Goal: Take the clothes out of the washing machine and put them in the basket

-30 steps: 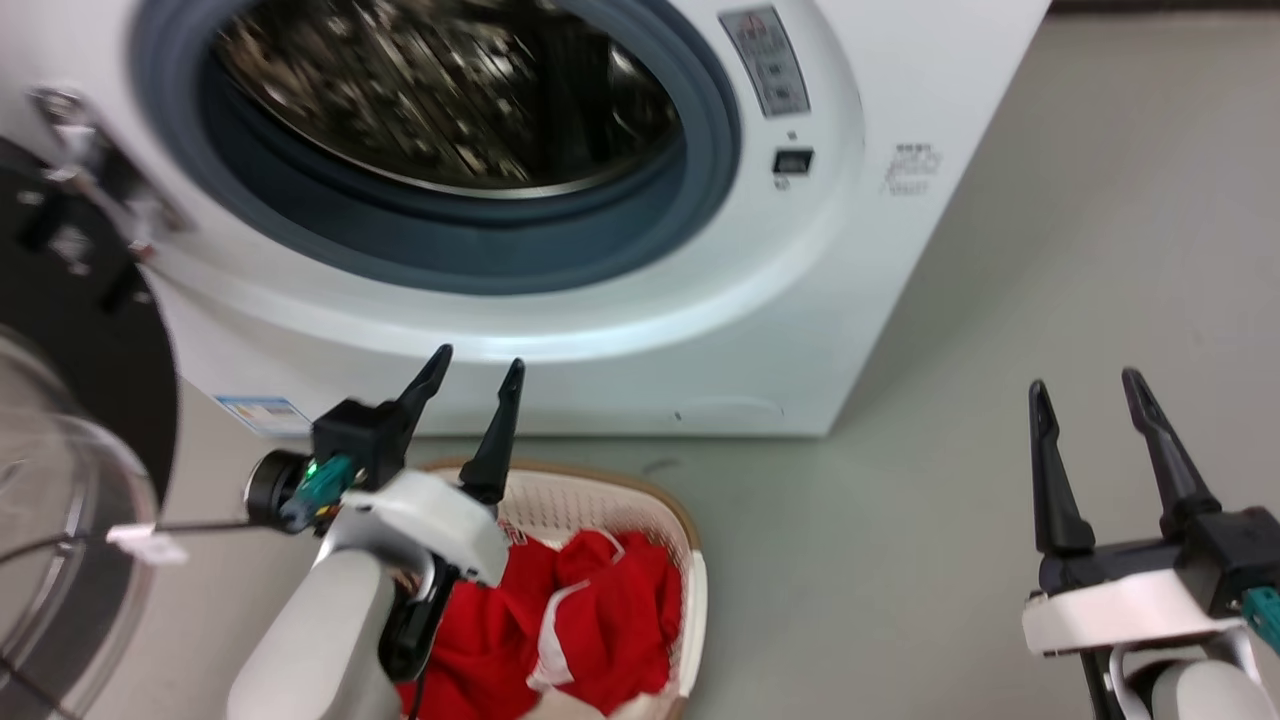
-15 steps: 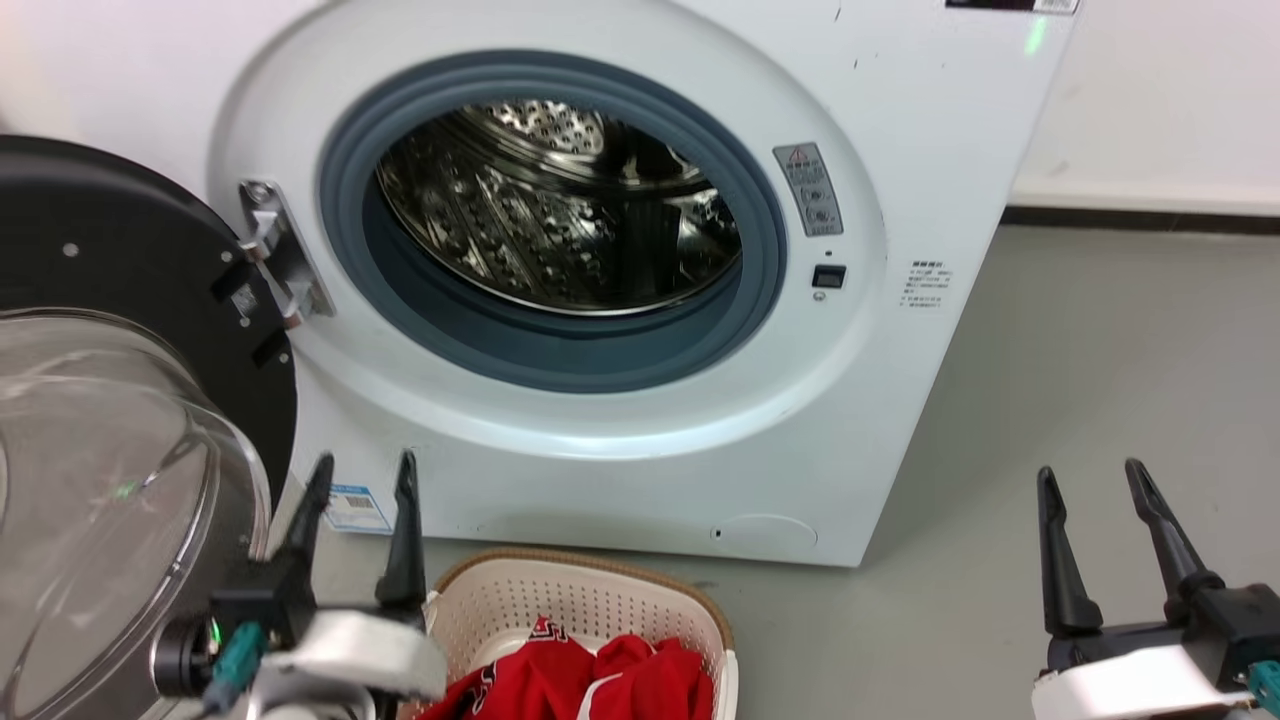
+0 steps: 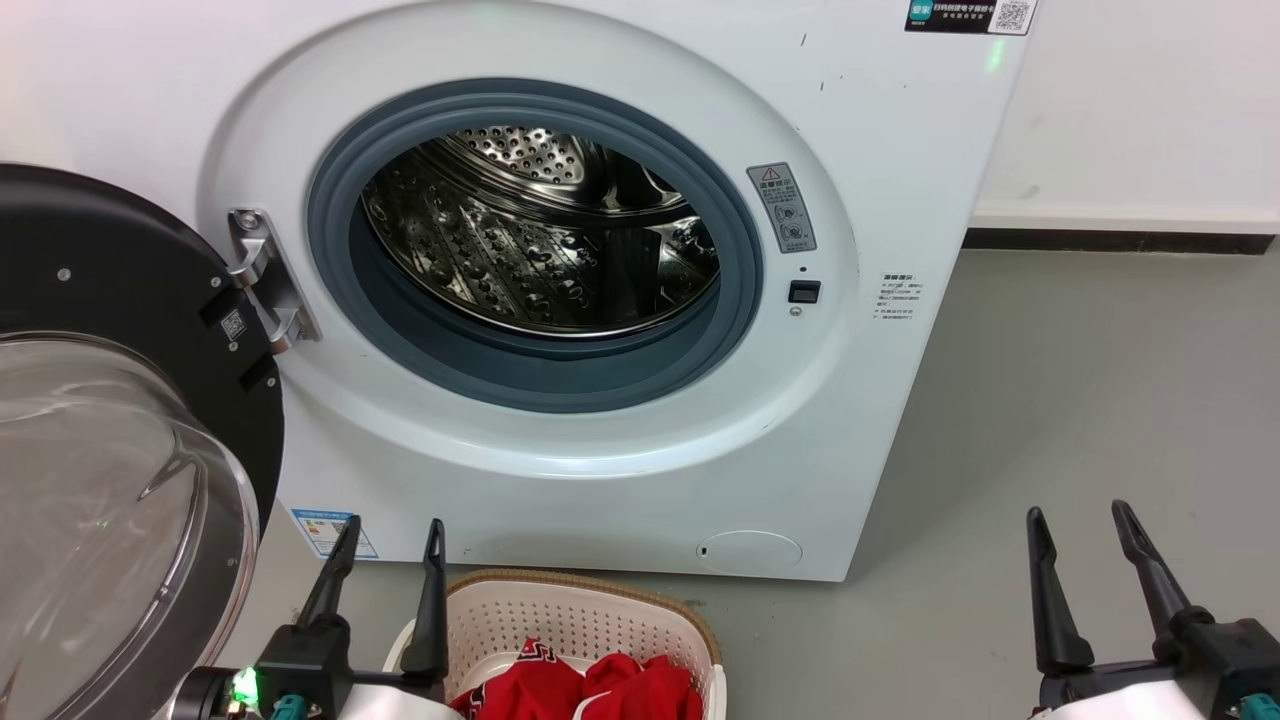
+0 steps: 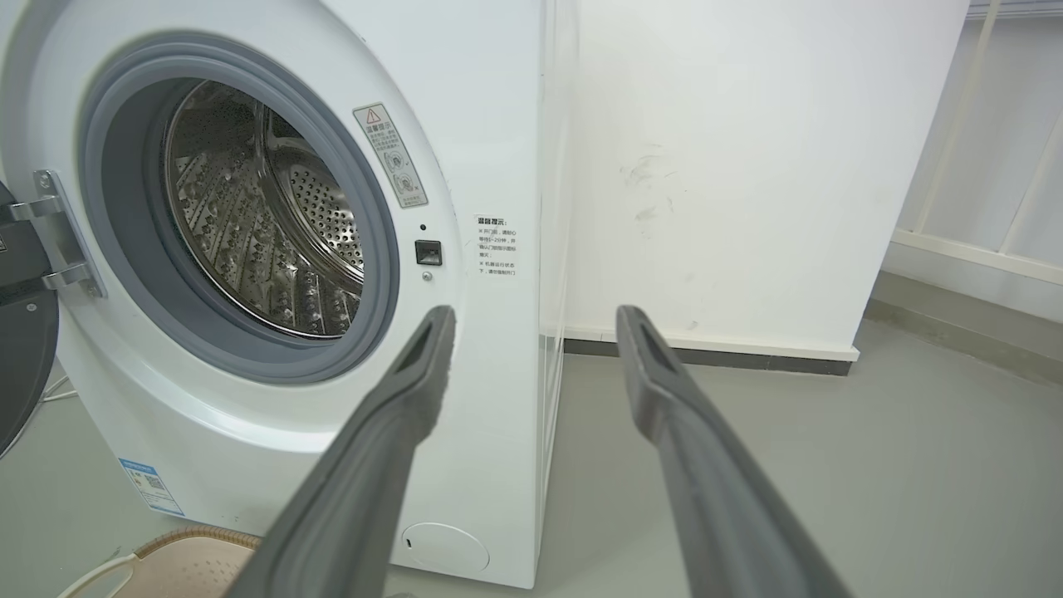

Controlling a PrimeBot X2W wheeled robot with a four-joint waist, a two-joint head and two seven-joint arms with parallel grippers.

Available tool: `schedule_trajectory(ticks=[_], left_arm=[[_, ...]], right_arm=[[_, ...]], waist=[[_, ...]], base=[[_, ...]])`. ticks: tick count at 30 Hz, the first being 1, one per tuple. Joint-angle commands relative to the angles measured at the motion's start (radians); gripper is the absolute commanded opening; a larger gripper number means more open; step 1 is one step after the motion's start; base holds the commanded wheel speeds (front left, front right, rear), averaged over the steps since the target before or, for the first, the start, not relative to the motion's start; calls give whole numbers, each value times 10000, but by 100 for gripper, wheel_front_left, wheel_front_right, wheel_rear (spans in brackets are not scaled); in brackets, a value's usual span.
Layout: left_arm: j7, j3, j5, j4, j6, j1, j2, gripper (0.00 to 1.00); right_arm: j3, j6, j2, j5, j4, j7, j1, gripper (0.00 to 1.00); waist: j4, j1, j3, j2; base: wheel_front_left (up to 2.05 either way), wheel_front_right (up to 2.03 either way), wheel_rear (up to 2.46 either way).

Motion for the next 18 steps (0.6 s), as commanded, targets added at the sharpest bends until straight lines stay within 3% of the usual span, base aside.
schedule_trajectory(ticks=[1, 18], left_arm=[[-22, 1, 130, 17, -69, 62, -71, 100], [-23, 50, 639, 21, -101, -85, -254, 100]], right_arm=[[42, -11, 3, -3, 48, -20, 112, 100], [-7, -11, 3, -41, 39, -20, -37, 100]], waist=[[-26, 1, 6, -1], [-102, 1, 45, -1]], base=[[0, 0, 0], [0, 0, 0]])
